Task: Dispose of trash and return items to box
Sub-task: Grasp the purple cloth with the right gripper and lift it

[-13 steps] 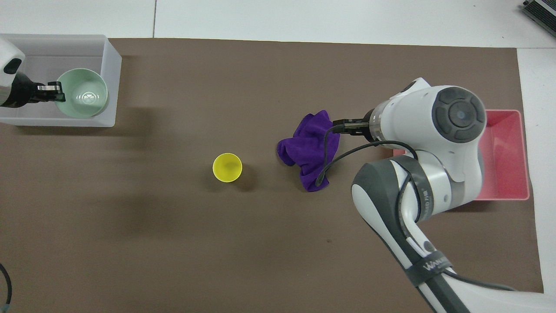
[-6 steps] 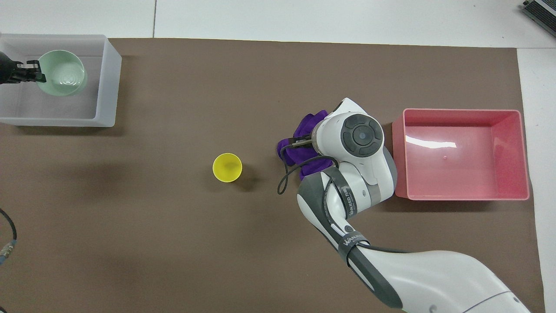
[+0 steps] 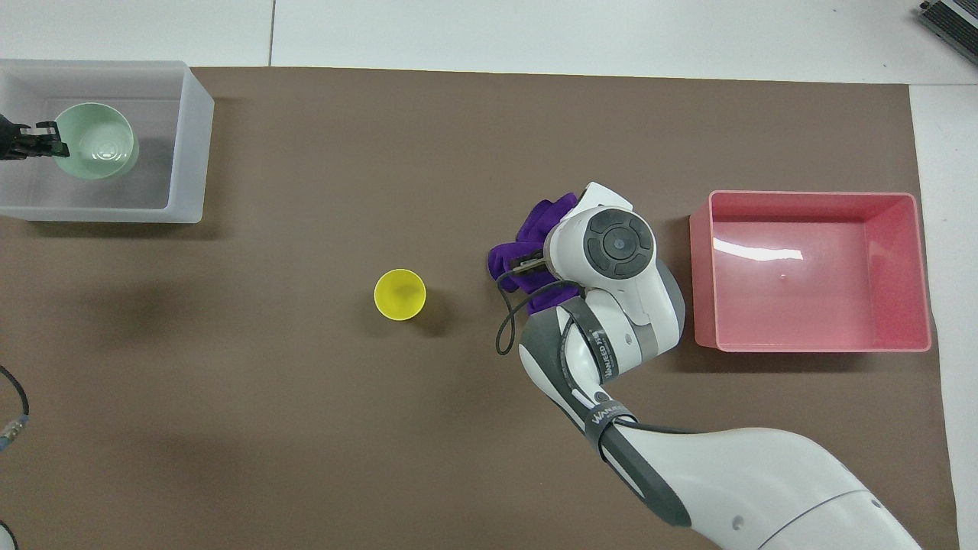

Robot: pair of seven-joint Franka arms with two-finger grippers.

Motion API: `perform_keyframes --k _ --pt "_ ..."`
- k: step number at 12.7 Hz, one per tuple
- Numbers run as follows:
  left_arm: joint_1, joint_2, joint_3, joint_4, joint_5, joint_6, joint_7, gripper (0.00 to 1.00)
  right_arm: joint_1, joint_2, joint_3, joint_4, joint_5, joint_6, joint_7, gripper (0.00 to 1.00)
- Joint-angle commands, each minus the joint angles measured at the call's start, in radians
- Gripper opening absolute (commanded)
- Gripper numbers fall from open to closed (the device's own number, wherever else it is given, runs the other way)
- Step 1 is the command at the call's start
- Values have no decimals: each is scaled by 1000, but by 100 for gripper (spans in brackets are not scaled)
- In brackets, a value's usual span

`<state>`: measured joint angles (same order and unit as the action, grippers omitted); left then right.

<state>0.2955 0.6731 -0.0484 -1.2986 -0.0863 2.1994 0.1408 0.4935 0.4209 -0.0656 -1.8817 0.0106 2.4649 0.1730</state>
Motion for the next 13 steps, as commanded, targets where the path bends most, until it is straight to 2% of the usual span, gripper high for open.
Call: perform_keyframes --k 1,2,3,4,5,6,7,8,11,13 --pt "22 37 -5 -22 -4 54 19 0 -7 -13 -2 -30 -17 6 -20 61" --pt "14 36 -5 -21 -7 42 17 0 -9 -17 -2 -45 -17 6 -20 39" --pt "17 34 -7 -21 -12 42 20 0 -7 -21 -3 -53 -17 5 -15 9" --pt "22 33 -10 -30 -15 46 22 4 -7 -21 -5 -54 -17 -1 -7 0" --pt "19 31 -10 -28 -12 33 22 31 -6 -21 -8 -53 -17 -9 8 0" --pt "19 28 -13 -24 -9 14 22 33 -7 -28 -11 -50 -17 -24 11 0" --pt "14 10 -11 -24 -7 5 23 55 -10 -45 -14 -45 -18 -56 11 0" --pt "7 -6 -10 -25 -6 14 26 100 -19 -72 -14 -40 -18 -98 11 0" --pt "-30 -100 -10 -66 -7 -12 66 100 -44 -163 -14 -36 -18 -197 13 0" --pt "-85 -246 -8 -225 -7 -7 65 100 -67 -230 -14 -27 -17 -265 16 0"
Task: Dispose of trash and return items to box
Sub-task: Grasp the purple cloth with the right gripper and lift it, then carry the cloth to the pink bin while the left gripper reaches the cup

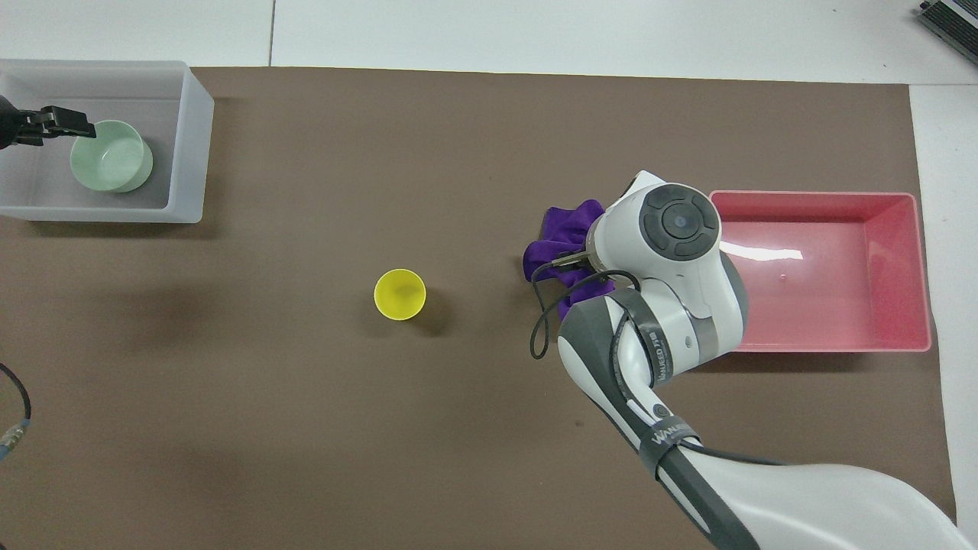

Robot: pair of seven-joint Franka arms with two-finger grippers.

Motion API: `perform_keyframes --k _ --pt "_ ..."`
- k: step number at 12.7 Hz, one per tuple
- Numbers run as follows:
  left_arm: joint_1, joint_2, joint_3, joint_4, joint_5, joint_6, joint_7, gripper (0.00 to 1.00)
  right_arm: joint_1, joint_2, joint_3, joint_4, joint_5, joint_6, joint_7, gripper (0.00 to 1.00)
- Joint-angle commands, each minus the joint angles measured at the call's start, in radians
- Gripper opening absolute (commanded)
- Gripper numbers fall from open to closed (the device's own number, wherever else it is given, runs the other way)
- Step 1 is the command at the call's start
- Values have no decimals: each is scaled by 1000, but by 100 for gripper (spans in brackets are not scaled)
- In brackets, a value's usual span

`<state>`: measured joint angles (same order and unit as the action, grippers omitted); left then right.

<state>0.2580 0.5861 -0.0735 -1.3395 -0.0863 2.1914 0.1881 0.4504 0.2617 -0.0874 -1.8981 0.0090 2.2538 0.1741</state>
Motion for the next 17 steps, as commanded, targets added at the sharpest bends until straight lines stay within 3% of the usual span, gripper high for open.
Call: perform_keyframes --k 1,5,8,13,17 --pt "-81 -237 18 -281 -7 8 14 100 -30 -102 8 0 -15 -91 25 0" --pt "-213 -393 18 -478 -7 5 -60 100 -48 -186 8 73 -17 -238 107 0" --pt "-379 -419 18 -550 -7 40 -197 100 -105 -245 5 79 -39 -289 96 0" --pt "-581 -469 17 -754 -7 293 -346 100 -269 -272 8 68 -70 -286 -51 0" --pt "-689 -496 15 -832 -7 303 -406 100 -429 -271 8 -4 -69 -237 -221 0"
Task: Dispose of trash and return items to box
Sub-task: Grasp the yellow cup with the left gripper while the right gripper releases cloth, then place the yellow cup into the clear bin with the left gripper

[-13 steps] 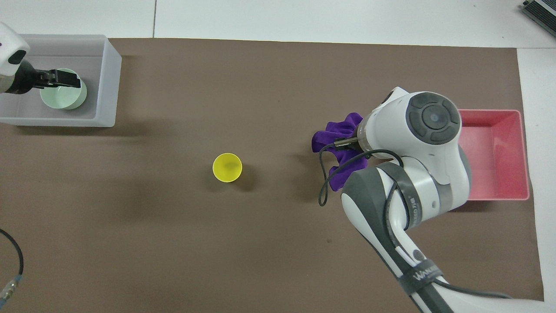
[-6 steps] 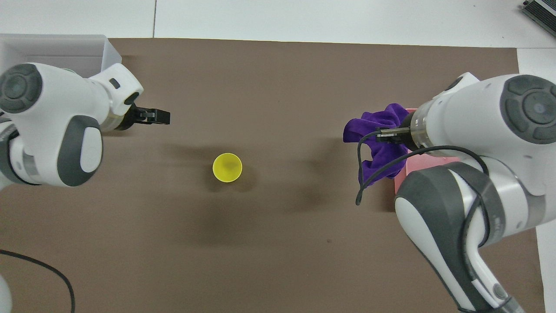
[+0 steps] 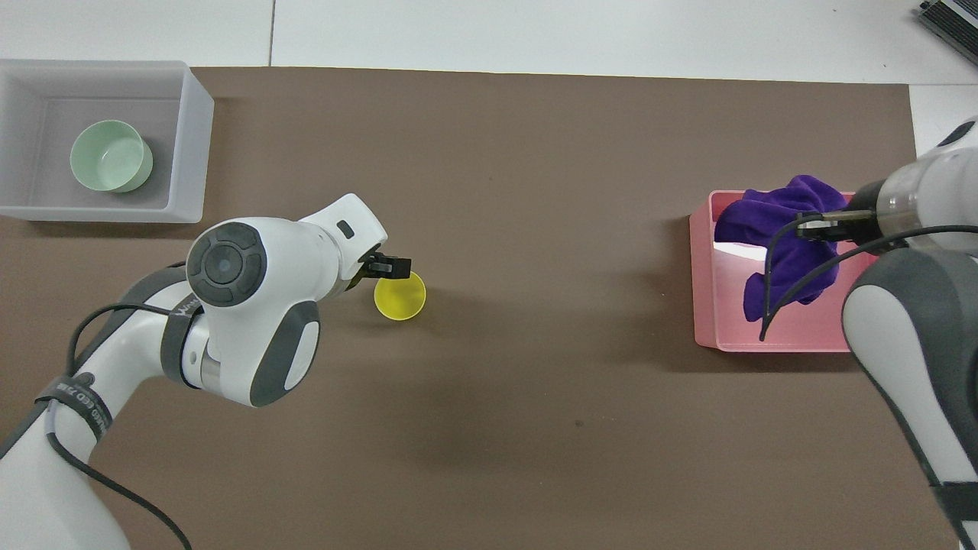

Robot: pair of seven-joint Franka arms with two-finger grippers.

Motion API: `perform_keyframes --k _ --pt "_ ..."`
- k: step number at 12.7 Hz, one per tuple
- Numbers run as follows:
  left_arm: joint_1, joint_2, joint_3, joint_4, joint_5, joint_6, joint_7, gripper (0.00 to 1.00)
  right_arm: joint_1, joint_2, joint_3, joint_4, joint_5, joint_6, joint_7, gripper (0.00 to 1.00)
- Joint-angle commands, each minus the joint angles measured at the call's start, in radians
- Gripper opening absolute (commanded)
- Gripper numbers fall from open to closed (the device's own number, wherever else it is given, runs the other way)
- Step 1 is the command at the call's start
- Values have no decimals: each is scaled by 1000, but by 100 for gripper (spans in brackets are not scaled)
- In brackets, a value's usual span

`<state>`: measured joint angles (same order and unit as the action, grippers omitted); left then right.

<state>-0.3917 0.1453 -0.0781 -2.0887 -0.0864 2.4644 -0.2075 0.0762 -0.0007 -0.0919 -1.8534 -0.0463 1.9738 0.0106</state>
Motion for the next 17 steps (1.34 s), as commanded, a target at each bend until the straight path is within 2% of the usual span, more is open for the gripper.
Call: perform_keyframes --k 1,3,4,5,6,8,13,14,15,16,17 --pt "-42 -58 20 -100 -7 37 -10 92 -87 -4 12 -79 -14 89 -96 0" --pt "-53 -44 20 -146 -7 109 -7 56 -140 28 12 -115 -12 158 -118 0" --pt "-56 -38 20 -158 -7 148 -9 34 -145 44 12 -128 -12 180 -116 0" --pt "-55 -38 20 -162 -7 154 -12 4 -147 57 12 -141 -10 207 -113 0" --pt "-52 -36 20 -160 -7 154 -13 0 -147 61 12 -168 -9 236 -113 0" --pt "-35 -36 23 -131 -9 142 -12 0 -147 71 12 -219 -9 310 -110 0" --pt "109 -66 31 -4 -7 9 13 0 -135 156 14 -245 3 382 -92 0" --pt "146 -67 32 13 -7 8 34 0 -128 159 14 -244 3 384 -74 18" --pt "199 -64 31 50 -7 2 63 0 -125 160 14 -242 3 384 -69 48" --pt "250 -49 29 108 -7 -40 104 0 -125 160 14 -239 3 382 -69 95" --pt "287 -33 31 168 -7 -108 161 0 -125 160 14 -237 3 382 -69 100"
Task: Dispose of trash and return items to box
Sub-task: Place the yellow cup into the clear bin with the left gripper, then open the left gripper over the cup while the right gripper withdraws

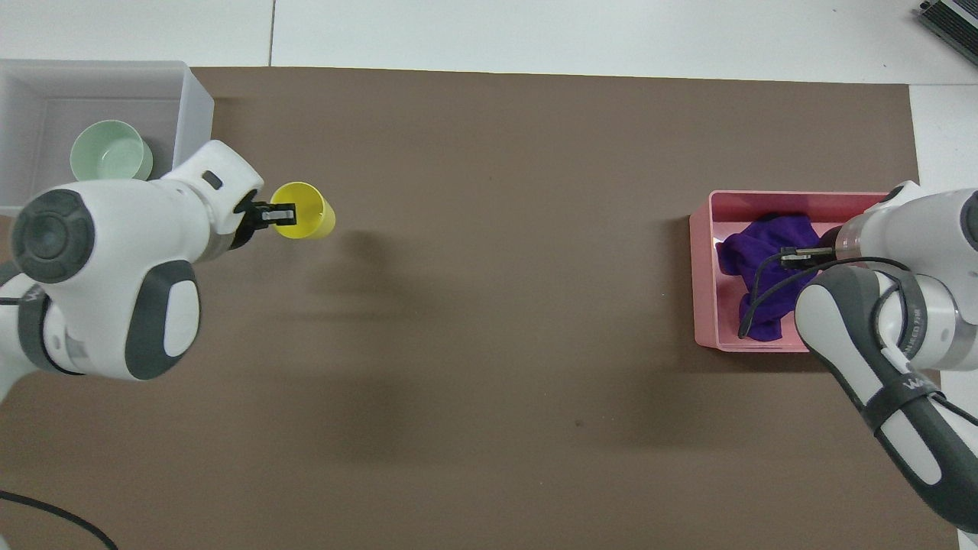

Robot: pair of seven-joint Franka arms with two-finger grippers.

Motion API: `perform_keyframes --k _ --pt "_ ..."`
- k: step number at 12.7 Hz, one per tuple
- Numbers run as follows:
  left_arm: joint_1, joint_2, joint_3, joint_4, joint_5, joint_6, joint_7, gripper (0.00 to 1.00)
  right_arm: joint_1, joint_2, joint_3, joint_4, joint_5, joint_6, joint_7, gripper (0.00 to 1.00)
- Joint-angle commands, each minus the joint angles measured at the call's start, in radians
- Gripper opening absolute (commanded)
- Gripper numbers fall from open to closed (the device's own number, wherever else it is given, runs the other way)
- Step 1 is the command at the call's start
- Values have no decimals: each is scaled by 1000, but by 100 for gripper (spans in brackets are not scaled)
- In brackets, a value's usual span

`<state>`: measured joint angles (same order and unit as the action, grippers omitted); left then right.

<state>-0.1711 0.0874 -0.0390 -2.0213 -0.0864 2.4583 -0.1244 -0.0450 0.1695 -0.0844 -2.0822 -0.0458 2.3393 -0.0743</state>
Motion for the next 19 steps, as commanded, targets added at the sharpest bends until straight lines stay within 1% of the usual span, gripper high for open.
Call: perform_keyframes --k 1,2,3,4,6,7,8,10,12,15,17,19 --pt "118 41 -7 145 -7 -143 138 0 -3 -14 11 10 3 3 18 100" --pt "174 51 -10 162 -7 -148 185 0 -3 -24 18 30 3 -20 21 100" --pt "208 55 -9 171 -7 -139 224 0 -1 -33 32 45 3 -47 43 100" --pt "260 75 -9 200 -7 -136 268 0 8 -39 52 57 3 -75 98 100" --pt "341 148 -12 298 -7 -142 296 0 71 -50 58 79 3 -123 220 100" --pt "355 190 -10 355 -7 -142 296 0 86 -63 58 94 3 -152 244 100" --pt "366 234 -10 407 -7 -143 296 0 91 -70 60 129 3 -213 251 100" --pt "409 307 -12 467 -10 -140 319 0 86 -105 61 200 3 -338 240 100" --pt "436 354 -12 473 -18 -119 402 0 77 -142 60 253 3 -446 234 100" --pt "444 417 -12 472 -33 -24 404 0 74 -165 52 339 26 -576 226 100" --pt "441 422 -12 449 -52 11 405 0 68 -176 46 399 30 -665 196 100" --pt "444 416 -12 403 -55 42 405 0 47 -174 44 476 32 -760 162 100"
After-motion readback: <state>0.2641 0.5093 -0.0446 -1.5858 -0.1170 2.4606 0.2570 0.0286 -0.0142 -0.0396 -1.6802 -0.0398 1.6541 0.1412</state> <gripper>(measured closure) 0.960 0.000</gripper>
